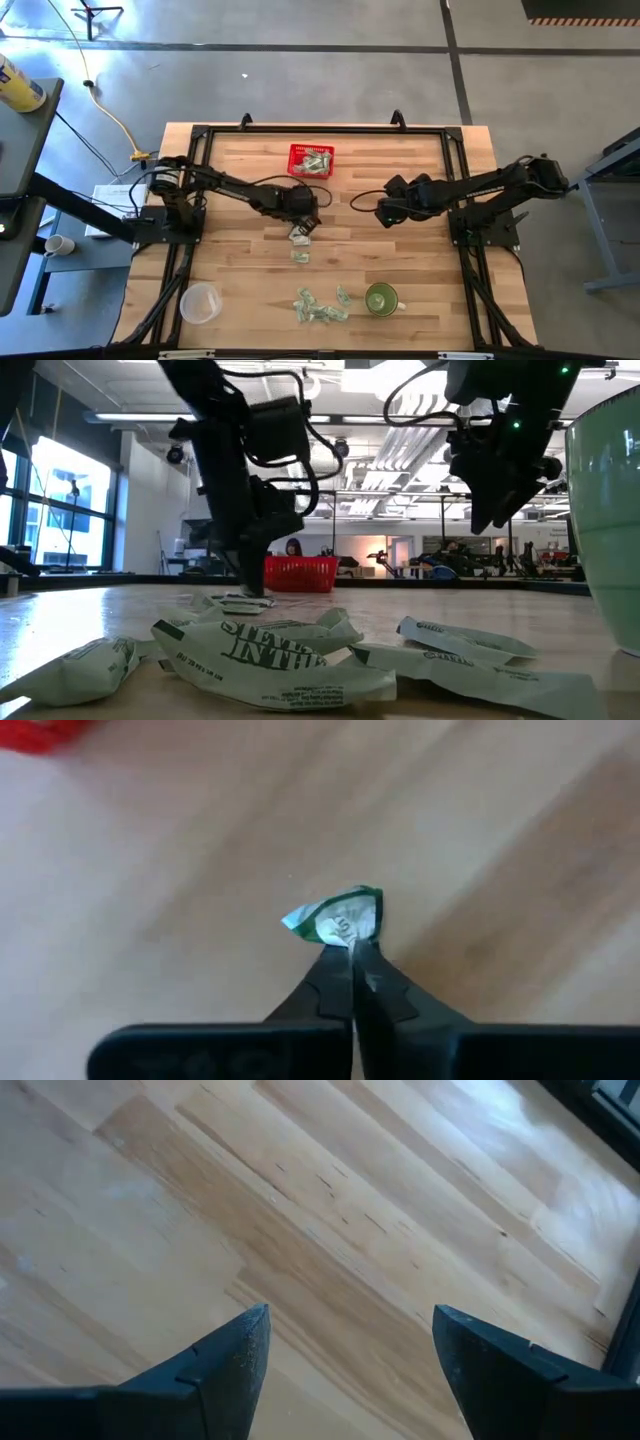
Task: Pick and place items into bin
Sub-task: Put the top green stevia packet into the red bin
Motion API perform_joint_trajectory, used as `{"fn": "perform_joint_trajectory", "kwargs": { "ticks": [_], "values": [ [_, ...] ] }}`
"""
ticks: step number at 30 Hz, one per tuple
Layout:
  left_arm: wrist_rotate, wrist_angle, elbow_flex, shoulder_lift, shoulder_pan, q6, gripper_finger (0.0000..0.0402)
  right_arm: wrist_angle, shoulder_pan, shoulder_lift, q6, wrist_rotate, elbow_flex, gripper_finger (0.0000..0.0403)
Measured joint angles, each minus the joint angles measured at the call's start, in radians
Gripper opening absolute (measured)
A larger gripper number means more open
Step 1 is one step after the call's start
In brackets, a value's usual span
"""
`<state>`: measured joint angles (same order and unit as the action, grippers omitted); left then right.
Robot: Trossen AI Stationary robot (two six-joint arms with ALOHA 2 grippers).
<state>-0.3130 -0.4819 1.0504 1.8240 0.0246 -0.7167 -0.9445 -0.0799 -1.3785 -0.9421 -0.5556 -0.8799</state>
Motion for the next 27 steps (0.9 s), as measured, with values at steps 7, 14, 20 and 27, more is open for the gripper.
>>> {"fn": "perform_joint_trajectory", "kwargs": {
  "ticks": [7, 14, 20, 27],
  "values": [
    [-0.046, -0.251, 0.301, -0.029, 0.103, 0.271, 0.005, 0.004, 0.001, 0.0, 0.001, -0.016, 0.0, 0.027],
    [-0.036, -0.247, 0.522, -0.023, 0.25, 0.608, 0.003, -0.026, 0.0, 0.0, 0.005, -0.001, 0.0, 0.027],
    [0.103, -0.35, 0.525, 0.017, 0.371, 0.57, 0.0101, -0.058, 0.0, 0.0, 0.007, 0.015, 0.0, 0.027],
    [0.232, -0.466, 0.525, 0.03, 0.408, 0.47, 0.0184, -0.065, 0.0, 0.0, 0.007, 0.015, 0.0, 0.027]
  ]
}}
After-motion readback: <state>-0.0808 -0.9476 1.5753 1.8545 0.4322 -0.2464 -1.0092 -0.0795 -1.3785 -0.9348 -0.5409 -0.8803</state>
